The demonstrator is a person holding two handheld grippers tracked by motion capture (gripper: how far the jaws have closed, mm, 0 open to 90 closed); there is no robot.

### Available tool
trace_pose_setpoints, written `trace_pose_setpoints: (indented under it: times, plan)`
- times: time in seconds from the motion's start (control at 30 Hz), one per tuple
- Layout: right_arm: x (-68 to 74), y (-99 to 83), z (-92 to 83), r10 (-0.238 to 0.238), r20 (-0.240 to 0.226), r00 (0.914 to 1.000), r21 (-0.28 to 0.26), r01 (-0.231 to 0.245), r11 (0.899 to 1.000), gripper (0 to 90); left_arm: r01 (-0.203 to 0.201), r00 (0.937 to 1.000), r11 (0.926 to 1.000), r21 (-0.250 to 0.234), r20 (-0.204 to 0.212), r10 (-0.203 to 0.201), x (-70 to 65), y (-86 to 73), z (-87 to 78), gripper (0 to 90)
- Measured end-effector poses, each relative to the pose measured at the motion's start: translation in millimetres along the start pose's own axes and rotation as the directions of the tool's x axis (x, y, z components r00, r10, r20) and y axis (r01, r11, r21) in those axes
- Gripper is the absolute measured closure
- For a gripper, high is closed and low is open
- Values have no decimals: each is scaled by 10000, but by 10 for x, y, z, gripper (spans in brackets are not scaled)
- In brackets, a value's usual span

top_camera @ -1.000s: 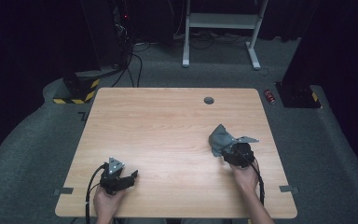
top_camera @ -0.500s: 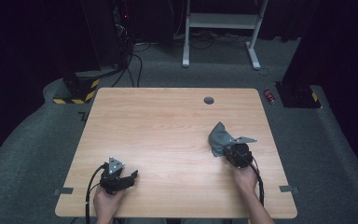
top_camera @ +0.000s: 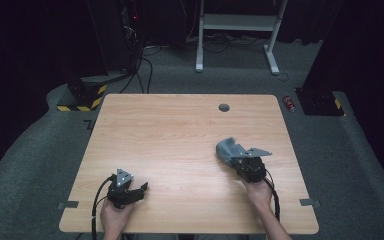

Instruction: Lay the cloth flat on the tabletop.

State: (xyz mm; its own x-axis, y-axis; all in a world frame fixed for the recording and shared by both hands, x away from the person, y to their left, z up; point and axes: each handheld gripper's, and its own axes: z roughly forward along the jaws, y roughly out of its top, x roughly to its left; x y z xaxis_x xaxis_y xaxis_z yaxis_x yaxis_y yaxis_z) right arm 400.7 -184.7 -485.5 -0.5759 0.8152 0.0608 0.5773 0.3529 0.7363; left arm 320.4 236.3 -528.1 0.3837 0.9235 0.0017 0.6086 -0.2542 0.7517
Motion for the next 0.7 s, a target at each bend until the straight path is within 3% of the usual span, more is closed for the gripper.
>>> trace_pose_setpoints:
  times: [0.37,0.7]
  plan:
    - [321,77,-9,-650,-729,9952,-340,627,9975,887,-1,10000,10000,1,-5,1,0,0,0,293]
    - [626,127,111,-976,-1389,9855,-418,926,9948,887,-2,10000,10000,2,-6,2,0,0,0,293]
